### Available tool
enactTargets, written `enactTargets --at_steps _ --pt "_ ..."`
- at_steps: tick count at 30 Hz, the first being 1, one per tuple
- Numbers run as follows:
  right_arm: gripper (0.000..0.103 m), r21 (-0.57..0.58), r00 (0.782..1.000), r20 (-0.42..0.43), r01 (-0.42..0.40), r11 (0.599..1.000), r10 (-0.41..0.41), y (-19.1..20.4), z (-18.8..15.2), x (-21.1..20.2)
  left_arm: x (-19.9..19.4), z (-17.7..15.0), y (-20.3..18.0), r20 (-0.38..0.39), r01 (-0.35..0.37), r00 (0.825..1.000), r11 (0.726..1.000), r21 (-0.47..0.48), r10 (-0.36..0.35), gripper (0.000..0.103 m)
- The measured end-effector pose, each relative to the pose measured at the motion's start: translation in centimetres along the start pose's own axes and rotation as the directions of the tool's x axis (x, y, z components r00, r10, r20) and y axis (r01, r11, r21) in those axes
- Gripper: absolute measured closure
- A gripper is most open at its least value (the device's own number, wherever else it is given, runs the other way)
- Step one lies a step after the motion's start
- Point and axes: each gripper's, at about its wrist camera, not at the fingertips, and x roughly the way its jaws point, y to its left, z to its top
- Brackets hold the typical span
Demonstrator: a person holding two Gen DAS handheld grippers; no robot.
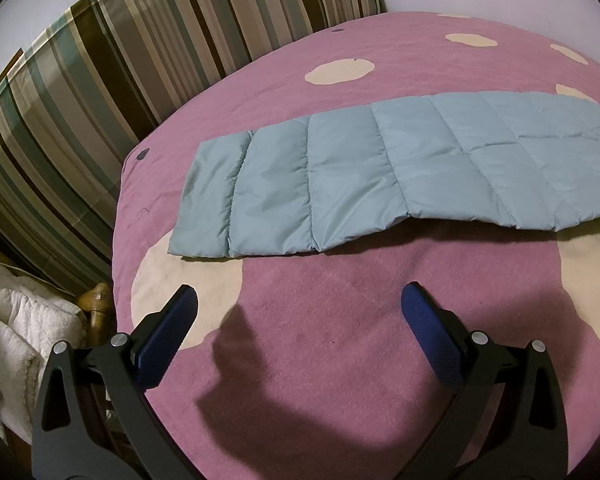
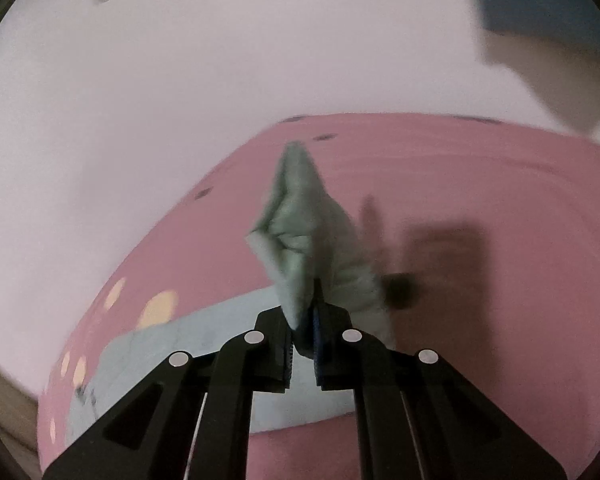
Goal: Fold large clothes
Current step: 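Grasp the sleeve cuff with the right gripper and lift it, then carry the sleeve across the jacket body and lay it down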
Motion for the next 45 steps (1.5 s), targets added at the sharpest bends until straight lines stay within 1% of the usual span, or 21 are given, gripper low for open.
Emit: enactTargets --at_steps 1,4,5,7,8,10,13,17,19,21,24,26,33,36,38,40,41,42,43,44,45 --pt "0.095 -0.056 0.999 -0.009 -0.039 0.998 0.039 3.1 -0.5 0.1 0.0 0.0 0.0 -0.001 0.001 1.0 1.0 -0.001 -0.001 0.002" --pt "0.095 -0.145 0.992 -0.04 -0.123 0.982 0.118 8.8 -2.3 -0.1 0.0 0.0 0.0 0.0 0.001 1.0 1.0 -0.001 -0.001 0.002" --pt "0.095 -0.186 0.985 -0.062 -0.168 0.968 0.159 12.0 -3.3 0.1 0.0 0.0 0.0 0.0 0.0 1.0 1.0 0.0 0.0 0.002" --pt "0.095 -0.228 0.976 -0.093 -0.216 0.95 0.199 15.4 -4.8 0.2 0.0 0.0 0.0 0.001 -0.003 1.0 1.0 0.002 0.003 0.002" --pt "0.095 -0.26 0.964 -0.125 -0.259 0.93 0.233 18.3 -6.1 0.5 0.0 0.0 0.0 0.0 -0.001 1.0 1.0 0.002 0.001 0.002" --pt "0.095 -0.298 0.953 -0.156 -0.297 0.907 0.26 21.2 -7.5 1.0 0.0 0.0 0.1 0.001 -0.004 1.0 1.0 0.004 0.004 0.002" --pt "0.095 -0.373 0.933 -0.205 -0.353 0.858 0.294 26.4 -10.6 1.4 0.0 0.0 0.1 0.0 -0.001 1.0 1.0 0.002 0.001 0.002" --pt "0.095 -0.452 0.907 -0.294 -0.409 0.792 0.301 32.1 -15.3 2.8 0.0 0.0 0.0 0.002 -0.003 1.0 1.0 0.003 0.003 0.002" --pt "0.096 -0.482 0.896 -0.332 -0.429 0.764 0.294 32.1 -19.0 0.8 0.0 0.0 0.0 0.003 -0.004 1.0 1.0 0.003 0.004 0.002" --pt "0.096 -0.517 0.885 -0.376 -0.447 0.73 0.276 32.7 -21.8 0.5 0.1 0.0 0.0 0.002 -0.004 1.0 1.0 0.003 0.004 0.002" --pt "0.095 -0.551 0.872 -0.424 -0.463 0.694 0.245 34.4 -24.8 0.9 0.1 0.0 0.0 0.002 -0.001 1.0 1.0 0.002 0.001 0.002" --pt "0.095 -0.573 0.87 -0.438 -0.464 0.675 0.225 34.8 -26.6 0.6 0.1 -0.1 0.0 0.001 0.0 1.0 1.0 0.0 0.0 0.002" --pt "0.095 -0.615 0.853 -0.492 -0.482 0.624 0.174 36.5 -30.3 1.6 0.1 -0.2 -0.1 0.002 -0.001 1.0 1.0 0.002 0.001 0.002" --pt "0.095 -0.632 0.842 -0.523 -0.49 0.6 0.137 37.1 -32.0 2.2 0.1 -0.1 -0.1 0.001 -0.001 1.0 1.0 0.002 0.001 0.002" --pt "0.093 -0.65 0.837 -0.537 -0.492 0.58 0.108 37.4 -33.1 2.7 0.2 -0.2 -0.1 0.002 -0.002 1.0 1.0 0.003 0.002 0.002" --pt "0.09 -0.667 0.839 -0.535 -0.49 0.562 0.097 37.5 -33.5 2.6 0.1 -0.1 0.0 0.0 0.0 1.0 1.0 0.002 0.0 0.002" --pt "0.088 -0.676 0.841 -0.533 -0.491 0.549 0.097 37.6 -33.6 2.3 0.1 -0.1 0.0 0.0 0.001 1.0 1.0 0.002 -0.001 0.002" --pt "0.079 -0.676 0.837 -0.537 -0.5 0.542 0.102 37.6 -33.7 2.1 0.1 -0.1 0.0 0.0 0.0 1.0 1.0 0.002 0.0 0.002" --pt "0.068 -0.668 0.828 -0.55 -0.516 0.535 0.112 37.6 -33.7 1.8 0.1 -0.1 0.0 0.0 0.0 1.0 1.0 0.002 0.0 0.002" --pt "0.062 -0.649 0.807 -0.576 -0.549 0.527 0.131 37.8 -33.8 1.5 0.1 -0.1 0.0 0.0 0.0 1.0 1.0 0.002 0.0 0.002" --pt "0.052 -0.635 0.792 -0.594 -0.571 0.52 0.145 37.7 -33.8 1.1 0.1 -0.1 0.0 0.0 0.0 1.0 1.0 0.002 0.0 0.002"
